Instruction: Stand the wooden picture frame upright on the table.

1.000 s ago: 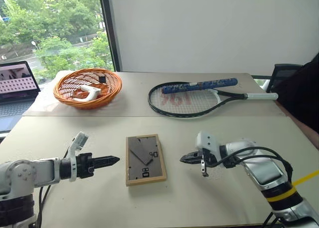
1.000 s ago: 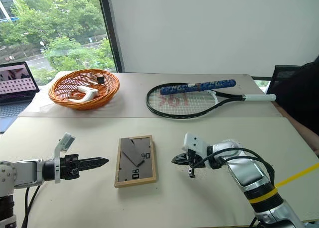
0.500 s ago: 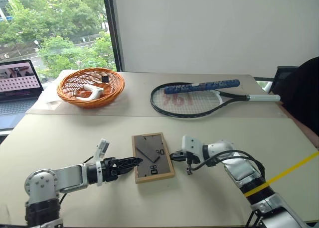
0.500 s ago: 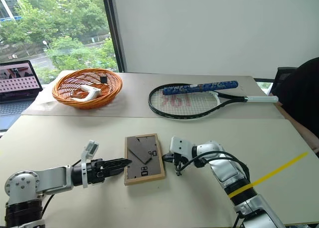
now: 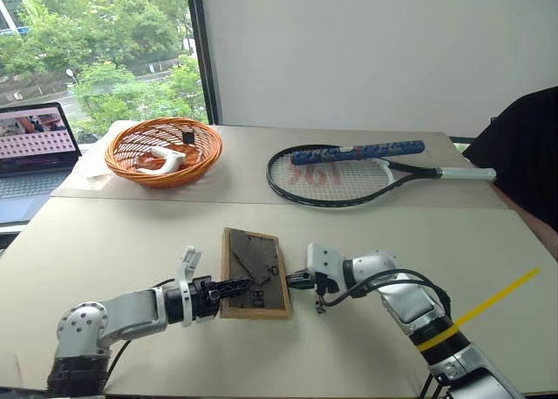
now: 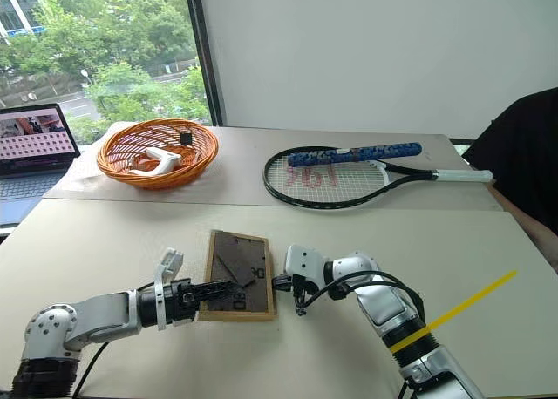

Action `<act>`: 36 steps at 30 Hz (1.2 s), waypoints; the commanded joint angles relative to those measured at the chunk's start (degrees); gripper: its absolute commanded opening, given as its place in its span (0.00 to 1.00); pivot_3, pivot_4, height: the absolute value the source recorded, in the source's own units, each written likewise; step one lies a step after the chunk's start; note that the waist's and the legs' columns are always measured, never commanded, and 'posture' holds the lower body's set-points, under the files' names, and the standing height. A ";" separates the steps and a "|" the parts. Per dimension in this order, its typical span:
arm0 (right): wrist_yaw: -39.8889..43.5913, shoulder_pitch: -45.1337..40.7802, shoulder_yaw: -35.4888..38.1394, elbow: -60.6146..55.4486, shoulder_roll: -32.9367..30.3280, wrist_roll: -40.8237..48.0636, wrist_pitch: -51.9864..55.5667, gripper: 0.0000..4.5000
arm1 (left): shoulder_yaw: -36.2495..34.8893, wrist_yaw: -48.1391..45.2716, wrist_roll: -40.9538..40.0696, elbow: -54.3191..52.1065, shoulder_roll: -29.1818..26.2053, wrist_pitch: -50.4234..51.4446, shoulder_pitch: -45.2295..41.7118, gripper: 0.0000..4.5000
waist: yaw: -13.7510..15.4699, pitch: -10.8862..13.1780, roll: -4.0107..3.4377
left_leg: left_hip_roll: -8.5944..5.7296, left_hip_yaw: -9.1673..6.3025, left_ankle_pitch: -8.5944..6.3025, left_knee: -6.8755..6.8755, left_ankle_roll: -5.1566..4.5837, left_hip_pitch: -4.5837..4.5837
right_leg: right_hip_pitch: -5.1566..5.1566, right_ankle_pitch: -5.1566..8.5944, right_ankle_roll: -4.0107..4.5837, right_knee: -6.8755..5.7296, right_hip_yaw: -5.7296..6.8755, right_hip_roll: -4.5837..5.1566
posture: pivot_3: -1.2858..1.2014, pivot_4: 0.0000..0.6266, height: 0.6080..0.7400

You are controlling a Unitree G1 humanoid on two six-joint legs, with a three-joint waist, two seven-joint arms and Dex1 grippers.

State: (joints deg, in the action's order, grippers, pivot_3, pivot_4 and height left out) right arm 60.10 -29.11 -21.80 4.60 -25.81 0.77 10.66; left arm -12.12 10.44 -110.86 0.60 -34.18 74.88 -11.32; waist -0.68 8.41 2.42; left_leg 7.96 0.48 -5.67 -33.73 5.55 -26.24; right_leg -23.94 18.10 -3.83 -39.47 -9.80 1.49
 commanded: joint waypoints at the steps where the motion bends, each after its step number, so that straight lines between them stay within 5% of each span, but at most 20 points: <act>1: 0.03 -1.39 2.83 -1.12 -1.20 1.53 2.18 0.00 | 0.68 -3.38 -2.14 -0.30 -1.40 -1.79 -1.21 0.26 | 0.06 0.00 0.00 | 0.00 0.00 0.00 0.00 0.01 0.00 | -0.04 0.00 0.00 0.01 0.00 0.00 | 0.52 0.24 0.72; 6: -0.08 -4.12 10.41 -4.63 -3.31 8.44 10.38 0.00 | -0.11 -7.44 -2.14 1.54 -3.79 -2.69 -3.73 0.26 | 0.64 0.04 0.00 | 0.00 0.00 0.02 -0.03 0.04 -0.14 | -0.09 -0.04 -0.02 0.10 0.01 0.01 | 0.52 0.24 0.72; 10: -1.41 -10.40 19.28 -9.03 -0.02 23.43 27.55 0.00 | 0.79 -12.87 -2.14 1.17 -6.74 -0.75 -5.42 0.26 | 0.48 0.08 -0.01 | 0.00 0.00 0.03 0.10 0.04 -0.17 | -0.13 -0.07 0.03 0.10 0.01 -0.01 | 0.52 0.24 0.72; 11: -1.55 -11.19 19.95 -9.82 0.41 25.49 30.06 0.13 | 1.21 -13.67 -2.14 1.16 -7.17 -0.58 -5.80 0.26 | 0.45 0.09 -0.01 | 0.00 -0.01 0.03 0.13 0.05 -0.17 | -0.13 -0.06 0.04 0.10 0.01 -0.01 | 0.52 0.24 0.72; 20: -4.82 -13.68 15.12 -10.11 4.69 28.59 37.90 0.79 | 5.92 -17.47 -0.52 1.48 -8.42 -0.35 -11.37 0.26 | 1.14 0.09 0.00 | 0.00 -0.01 0.08 0.64 0.10 -0.29 | -0.27 -0.04 0.09 0.39 0.08 0.00 | 0.52 0.24 0.72; 36: 2.10 -8.19 15.16 -16.33 4.96 35.40 34.51 0.79 | 7.51 -20.05 -2.09 5.48 -9.68 -0.34 -12.07 0.26 | 1.32 0.10 -0.01 | 0.00 -0.02 0.10 0.67 0.14 -0.29 | -0.27 -0.04 0.09 0.40 0.12 0.00 | 0.52 0.24 0.72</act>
State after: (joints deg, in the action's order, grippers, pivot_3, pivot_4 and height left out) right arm 61.22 -37.51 -9.20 -8.50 -20.11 34.05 46.81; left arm -2.97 -8.01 -110.65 5.85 -43.15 74.23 -23.59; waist 0.64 8.50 2.42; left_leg 7.96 0.46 -5.57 -33.07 5.70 -26.53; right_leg -24.21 18.06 -3.74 -39.08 -9.68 1.50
